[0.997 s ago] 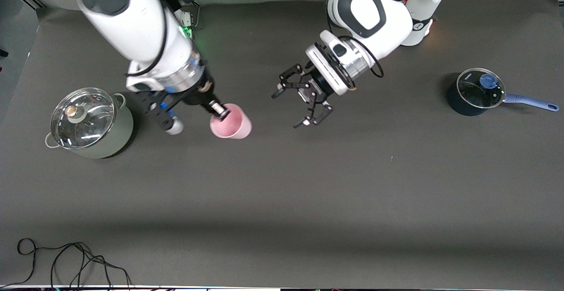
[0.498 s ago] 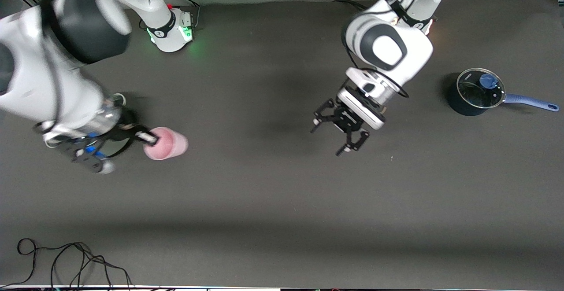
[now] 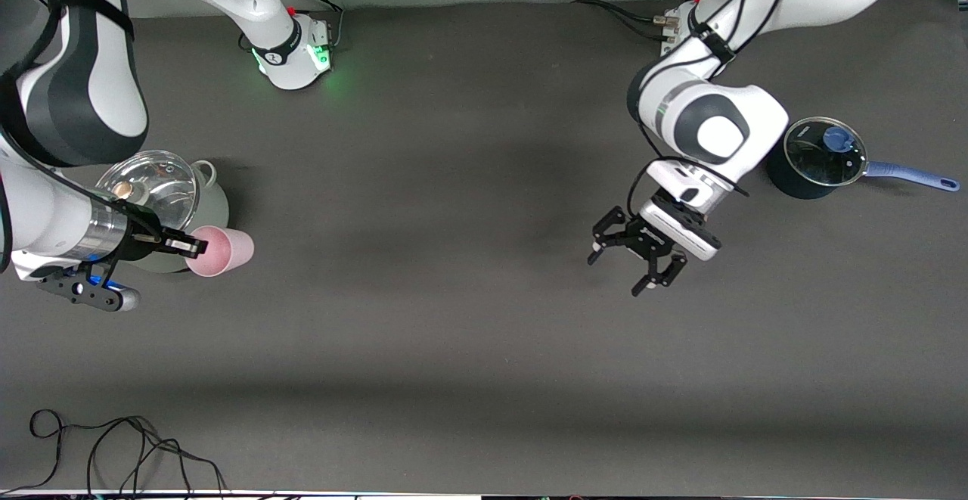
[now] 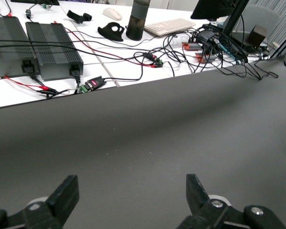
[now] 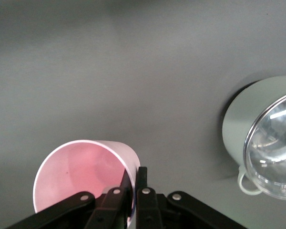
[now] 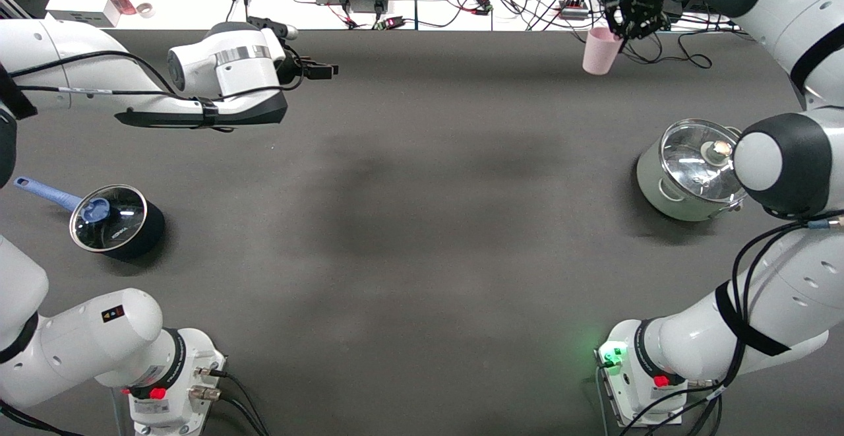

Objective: Transfer pink cup from left to right arm
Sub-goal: 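Lower the pink cup beside the glass pot and open the right gripper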

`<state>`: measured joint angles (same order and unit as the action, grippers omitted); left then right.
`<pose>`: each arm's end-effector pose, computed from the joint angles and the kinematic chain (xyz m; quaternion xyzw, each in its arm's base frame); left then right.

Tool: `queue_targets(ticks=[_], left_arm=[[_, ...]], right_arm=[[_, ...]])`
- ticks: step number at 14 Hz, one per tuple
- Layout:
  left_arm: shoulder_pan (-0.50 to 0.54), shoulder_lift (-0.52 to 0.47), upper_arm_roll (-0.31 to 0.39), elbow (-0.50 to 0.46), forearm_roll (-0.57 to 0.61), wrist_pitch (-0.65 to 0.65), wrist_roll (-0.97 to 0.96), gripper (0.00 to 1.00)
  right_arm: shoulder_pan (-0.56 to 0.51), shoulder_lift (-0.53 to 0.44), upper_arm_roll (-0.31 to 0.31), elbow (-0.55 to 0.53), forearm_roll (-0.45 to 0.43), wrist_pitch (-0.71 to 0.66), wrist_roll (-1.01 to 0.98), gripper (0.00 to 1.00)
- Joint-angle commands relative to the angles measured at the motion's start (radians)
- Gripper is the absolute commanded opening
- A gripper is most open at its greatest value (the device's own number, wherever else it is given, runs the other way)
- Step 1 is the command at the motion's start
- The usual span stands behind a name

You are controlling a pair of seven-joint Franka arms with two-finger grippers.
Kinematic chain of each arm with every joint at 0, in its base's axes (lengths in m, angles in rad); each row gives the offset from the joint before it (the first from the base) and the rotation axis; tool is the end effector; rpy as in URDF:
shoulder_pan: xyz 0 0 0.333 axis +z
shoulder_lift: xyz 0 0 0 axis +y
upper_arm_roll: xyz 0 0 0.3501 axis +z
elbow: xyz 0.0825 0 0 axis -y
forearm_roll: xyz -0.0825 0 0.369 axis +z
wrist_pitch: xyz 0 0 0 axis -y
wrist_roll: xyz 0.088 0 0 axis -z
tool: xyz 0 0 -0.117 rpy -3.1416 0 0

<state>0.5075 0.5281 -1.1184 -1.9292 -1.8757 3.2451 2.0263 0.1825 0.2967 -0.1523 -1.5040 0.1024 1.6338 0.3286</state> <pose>0.5662 -0.2005 0.3701 0.8681 -0.1826 0.3895 0.2478 0.6251 0.0423 0.5118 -0.9843 0.1540 0.0853 0.0133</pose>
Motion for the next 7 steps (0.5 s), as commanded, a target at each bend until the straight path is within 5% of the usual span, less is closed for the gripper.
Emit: queue_targets(ticks=[1, 4, 7], left_arm=[[0.071, 0.055, -0.05, 0.012, 0.018, -0.042, -0.009, 1.0], [0.164, 0.169, -0.148, 0.022, 0.013, -0.041, -0.049, 1.0], [0.164, 0.17, -0.162, 0.026, 0.013, -0.035, -0.093, 1.0]], right_arm=[[0.012, -0.108, -0.012, -0.247, -0.001, 0.17, -0.039, 0.0], [0.012, -0.119, -0.029, -0.396, -0.001, 0.334, -0.039, 0.0], [0.015, -0.108, -0.029, -0.516, 0.0, 0.476, -0.072, 0.0]])
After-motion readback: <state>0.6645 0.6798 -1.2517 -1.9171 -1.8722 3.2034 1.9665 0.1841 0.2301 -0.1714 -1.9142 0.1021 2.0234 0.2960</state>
